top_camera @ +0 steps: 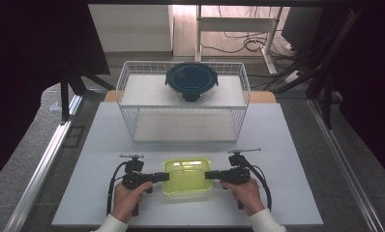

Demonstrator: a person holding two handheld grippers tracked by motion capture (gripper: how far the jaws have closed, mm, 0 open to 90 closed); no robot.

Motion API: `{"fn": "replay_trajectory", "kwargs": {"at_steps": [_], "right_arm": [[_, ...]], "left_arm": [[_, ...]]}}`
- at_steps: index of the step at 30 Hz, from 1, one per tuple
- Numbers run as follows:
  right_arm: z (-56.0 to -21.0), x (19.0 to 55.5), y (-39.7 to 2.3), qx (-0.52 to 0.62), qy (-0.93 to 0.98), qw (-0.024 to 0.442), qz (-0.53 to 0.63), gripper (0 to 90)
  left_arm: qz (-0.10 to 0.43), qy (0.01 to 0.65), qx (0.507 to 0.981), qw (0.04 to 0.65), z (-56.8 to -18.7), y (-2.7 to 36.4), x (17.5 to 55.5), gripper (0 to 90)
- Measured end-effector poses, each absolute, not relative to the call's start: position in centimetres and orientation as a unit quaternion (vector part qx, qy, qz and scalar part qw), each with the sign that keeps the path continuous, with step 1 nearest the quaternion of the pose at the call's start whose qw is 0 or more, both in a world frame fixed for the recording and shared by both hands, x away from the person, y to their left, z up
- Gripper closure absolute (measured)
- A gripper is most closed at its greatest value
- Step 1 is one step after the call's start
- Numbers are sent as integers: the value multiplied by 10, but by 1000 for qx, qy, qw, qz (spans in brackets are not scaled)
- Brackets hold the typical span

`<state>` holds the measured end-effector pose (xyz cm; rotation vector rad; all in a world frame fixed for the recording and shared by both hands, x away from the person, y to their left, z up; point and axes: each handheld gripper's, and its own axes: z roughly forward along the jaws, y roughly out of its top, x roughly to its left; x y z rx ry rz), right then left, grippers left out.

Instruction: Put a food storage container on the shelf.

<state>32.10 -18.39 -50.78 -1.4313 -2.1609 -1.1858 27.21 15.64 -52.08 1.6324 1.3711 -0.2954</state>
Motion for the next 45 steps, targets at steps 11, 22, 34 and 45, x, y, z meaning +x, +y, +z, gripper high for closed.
{"fn": "replay_trajectory", "kwargs": {"at_steps": [11, 22, 34, 45], "right_arm": [[-491, 314, -187, -476, -756, 125, -431, 775], [-471, 305, -189, -443, -768, 99, -452, 775], [-456, 299, -189, -423, -773, 76, -467, 776], [-450, 295, -187, -410, -781, 57, -468, 776]], "left_arm": [[-95, 540, 679, 488, -499, 157, 265, 778], [-66, 514, 689, 507, -480, 156, 256, 781], [-48, 499, 694, 517, -465, 157, 250, 780], [-48, 493, 692, 525, -462, 159, 249, 781]]}}
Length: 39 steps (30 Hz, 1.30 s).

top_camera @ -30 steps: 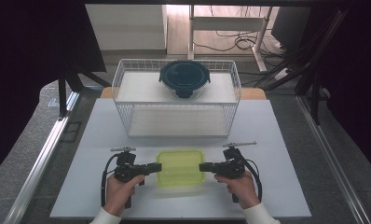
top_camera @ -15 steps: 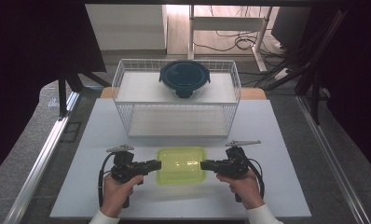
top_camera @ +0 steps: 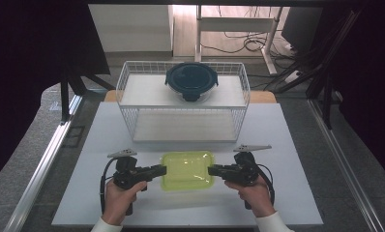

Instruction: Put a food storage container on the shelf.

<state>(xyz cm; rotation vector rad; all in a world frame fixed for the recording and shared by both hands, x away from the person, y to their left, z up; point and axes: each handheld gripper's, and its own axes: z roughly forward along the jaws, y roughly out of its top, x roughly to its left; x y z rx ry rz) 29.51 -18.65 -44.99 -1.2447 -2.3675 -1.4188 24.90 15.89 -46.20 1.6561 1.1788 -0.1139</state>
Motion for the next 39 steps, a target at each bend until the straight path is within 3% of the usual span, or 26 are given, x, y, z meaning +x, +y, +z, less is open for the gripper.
{"fn": "replay_trajectory", "kwargs": {"at_steps": [16, 39], "right_arm": [[-435, 305, -185, -409, -780, 37, -473, 781], [-368, 308, -182, -380, -771, -7, -510, 781]], "left_arm": [[-45, 487, 690, 533, -449, 160, 264, 783], [-29, 458, 691, 558, -386, 168, 275, 784]]}}
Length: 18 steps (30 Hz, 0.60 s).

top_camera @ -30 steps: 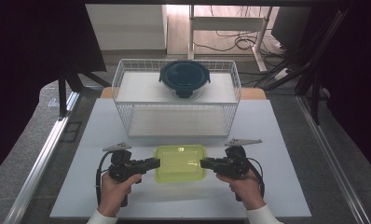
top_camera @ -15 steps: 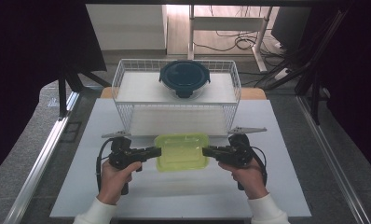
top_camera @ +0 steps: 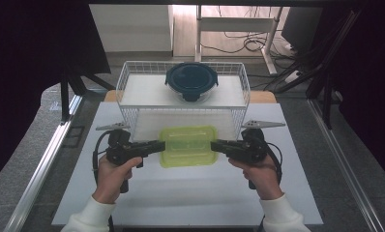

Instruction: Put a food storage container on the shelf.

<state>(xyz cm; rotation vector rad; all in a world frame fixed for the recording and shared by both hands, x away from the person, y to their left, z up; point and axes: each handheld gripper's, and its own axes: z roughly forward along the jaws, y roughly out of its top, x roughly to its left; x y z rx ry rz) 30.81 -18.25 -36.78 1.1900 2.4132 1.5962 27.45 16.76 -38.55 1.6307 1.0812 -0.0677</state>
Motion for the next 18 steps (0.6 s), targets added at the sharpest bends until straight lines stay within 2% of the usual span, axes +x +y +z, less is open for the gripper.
{"fn": "replay_trajectory", "kwargs": {"at_steps": [18], "right_arm": [[-331, 318, -176, 372, 766, 22, 523, 781]], "left_arm": [[-14, 445, 692, 568, -348, 174, 288, 785]]}}
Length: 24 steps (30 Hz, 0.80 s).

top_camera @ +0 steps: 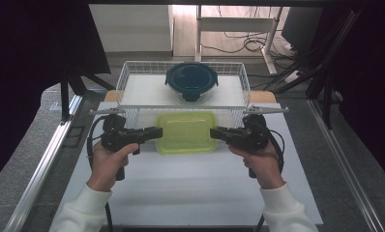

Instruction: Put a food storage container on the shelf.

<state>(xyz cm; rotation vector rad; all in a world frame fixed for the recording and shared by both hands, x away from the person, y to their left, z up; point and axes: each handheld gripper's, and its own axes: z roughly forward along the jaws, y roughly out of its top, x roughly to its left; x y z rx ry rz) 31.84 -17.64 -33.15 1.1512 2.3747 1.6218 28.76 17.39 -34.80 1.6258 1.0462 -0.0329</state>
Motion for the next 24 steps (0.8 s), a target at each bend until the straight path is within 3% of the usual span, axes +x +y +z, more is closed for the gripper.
{"fn": "replay_trajectory", "kwargs": {"at_steps": [24], "right_arm": [[-273, 335, -174, 360, 764, 55, 533, 780]], "left_arm": [[-6, 429, 690, 583, -298, 176, 316, 790]]}}
